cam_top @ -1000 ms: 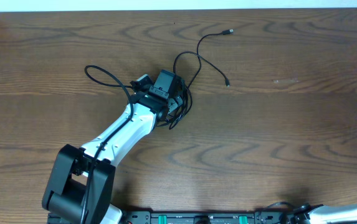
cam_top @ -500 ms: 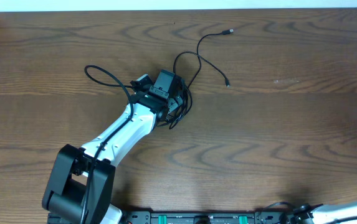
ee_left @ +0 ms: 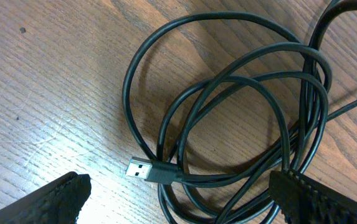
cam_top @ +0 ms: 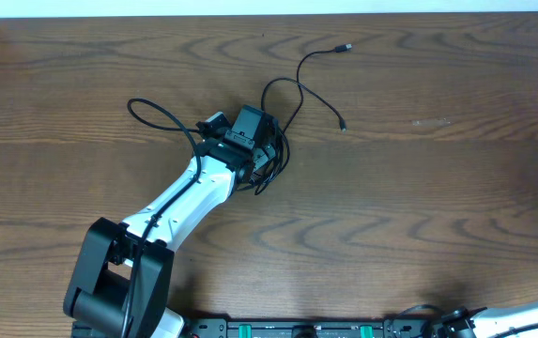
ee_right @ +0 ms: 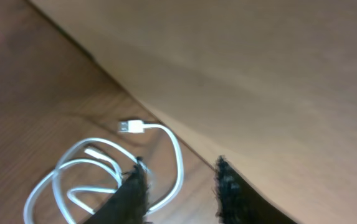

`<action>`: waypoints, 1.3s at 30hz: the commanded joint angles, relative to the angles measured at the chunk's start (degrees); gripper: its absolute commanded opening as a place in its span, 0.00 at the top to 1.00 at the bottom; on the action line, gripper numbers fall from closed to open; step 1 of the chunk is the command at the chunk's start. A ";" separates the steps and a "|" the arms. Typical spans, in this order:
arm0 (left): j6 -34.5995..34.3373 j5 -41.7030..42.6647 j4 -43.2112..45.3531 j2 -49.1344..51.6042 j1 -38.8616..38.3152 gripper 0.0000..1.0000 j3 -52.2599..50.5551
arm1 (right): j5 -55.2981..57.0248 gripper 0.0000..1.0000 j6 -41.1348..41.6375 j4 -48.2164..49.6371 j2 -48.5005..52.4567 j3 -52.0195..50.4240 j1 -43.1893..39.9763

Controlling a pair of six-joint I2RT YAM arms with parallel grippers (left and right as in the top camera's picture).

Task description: Untangle cables

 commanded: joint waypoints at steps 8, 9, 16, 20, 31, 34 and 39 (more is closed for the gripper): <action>-0.09 -0.74 0.04 0.35 0.31 0.02 0.20 | -35.41 0.43 15.43 6.36 -10.91 0.17 1.70; -0.09 -0.74 0.04 0.35 0.31 0.02 0.20 | -37.77 0.43 17.64 7.45 -12.15 0.17 2.05; -0.09 -0.74 0.04 0.35 0.31 0.02 0.20 | -42.21 0.44 26.25 9.18 -20.02 0.15 8.87; -0.20 0.52 0.07 0.35 0.31 0.02 0.20 | -42.21 0.44 27.21 8.24 -23.58 0.15 16.61; -2.64 12.76 0.04 0.35 0.31 0.02 0.20 | -41.94 0.32 26.97 6.67 -34.91 0.15 46.25; -2.64 12.76 0.04 0.35 0.31 0.02 0.20 | -41.97 0.30 26.97 1.62 -35.82 0.15 51.54; -2.64 12.76 0.04 0.35 0.31 0.02 0.20 | -41.94 0.36 26.99 -13.86 -35.47 0.13 60.72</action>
